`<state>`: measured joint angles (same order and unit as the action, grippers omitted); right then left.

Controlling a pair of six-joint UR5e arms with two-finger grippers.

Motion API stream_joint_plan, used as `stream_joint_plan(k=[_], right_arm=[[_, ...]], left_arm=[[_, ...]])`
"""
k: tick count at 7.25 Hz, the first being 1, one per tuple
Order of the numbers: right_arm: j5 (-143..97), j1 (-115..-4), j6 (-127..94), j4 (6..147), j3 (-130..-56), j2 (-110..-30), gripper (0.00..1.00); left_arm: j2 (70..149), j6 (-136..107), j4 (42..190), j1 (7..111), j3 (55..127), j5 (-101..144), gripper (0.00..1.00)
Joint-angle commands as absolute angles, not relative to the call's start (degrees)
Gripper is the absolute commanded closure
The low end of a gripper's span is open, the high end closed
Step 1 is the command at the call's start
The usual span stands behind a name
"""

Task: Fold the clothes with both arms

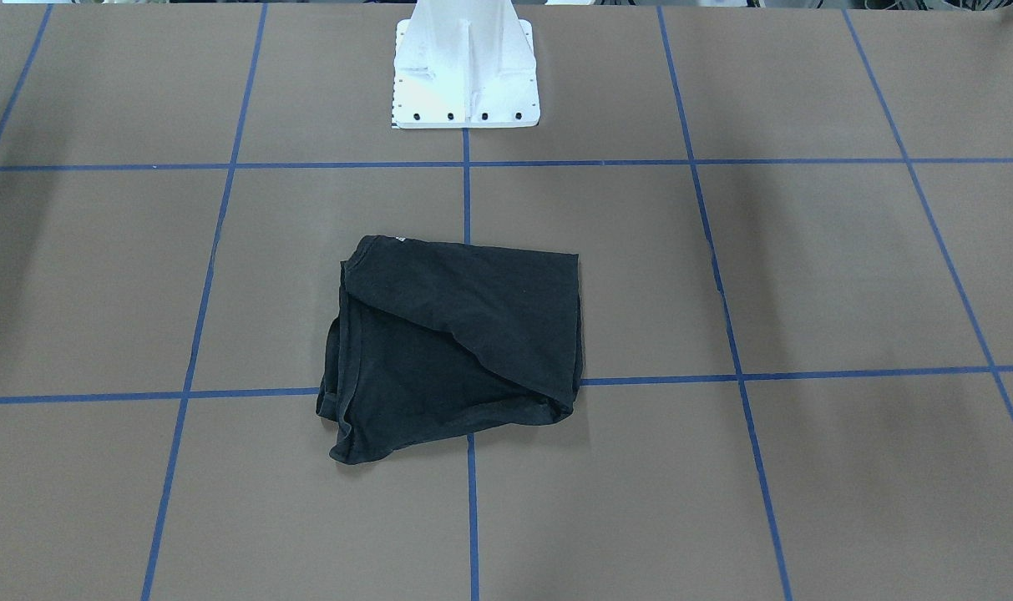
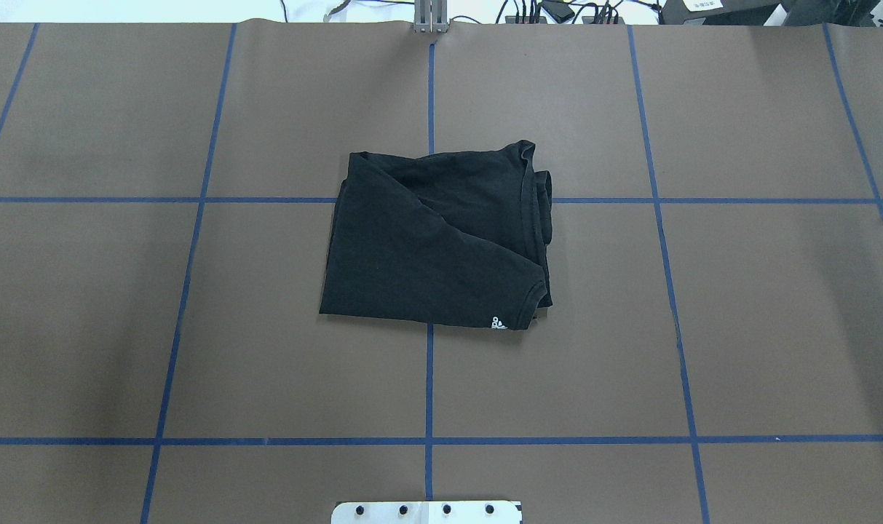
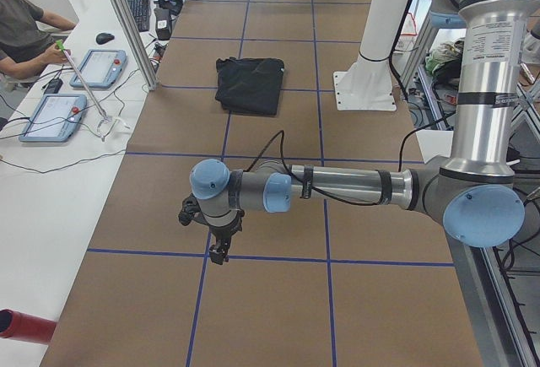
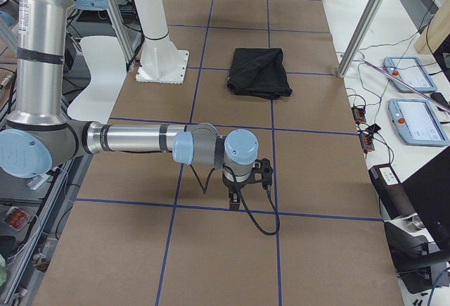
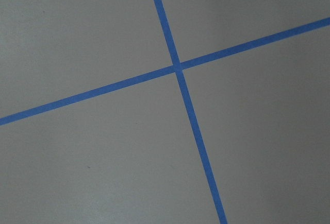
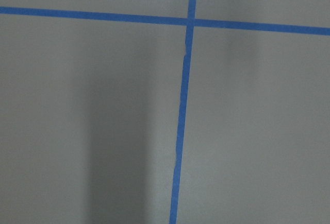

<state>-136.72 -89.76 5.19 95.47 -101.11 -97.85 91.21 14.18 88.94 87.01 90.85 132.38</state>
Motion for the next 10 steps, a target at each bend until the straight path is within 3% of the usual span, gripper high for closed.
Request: stream_joint_plan(k=[1,10], right_arm=[[-136.8,-89.7,2.3,94.1,-100.6,-97.1,0.0],[-136.7,-89.7,-9.3,93.7,-100.5,-97.1,0.0]], left_arm=[[91.3,14.1,88.9,87.0,90.7,132.5,0.0],[91.8,-0.2,91.0,87.0,91.1,132.6,0.0]])
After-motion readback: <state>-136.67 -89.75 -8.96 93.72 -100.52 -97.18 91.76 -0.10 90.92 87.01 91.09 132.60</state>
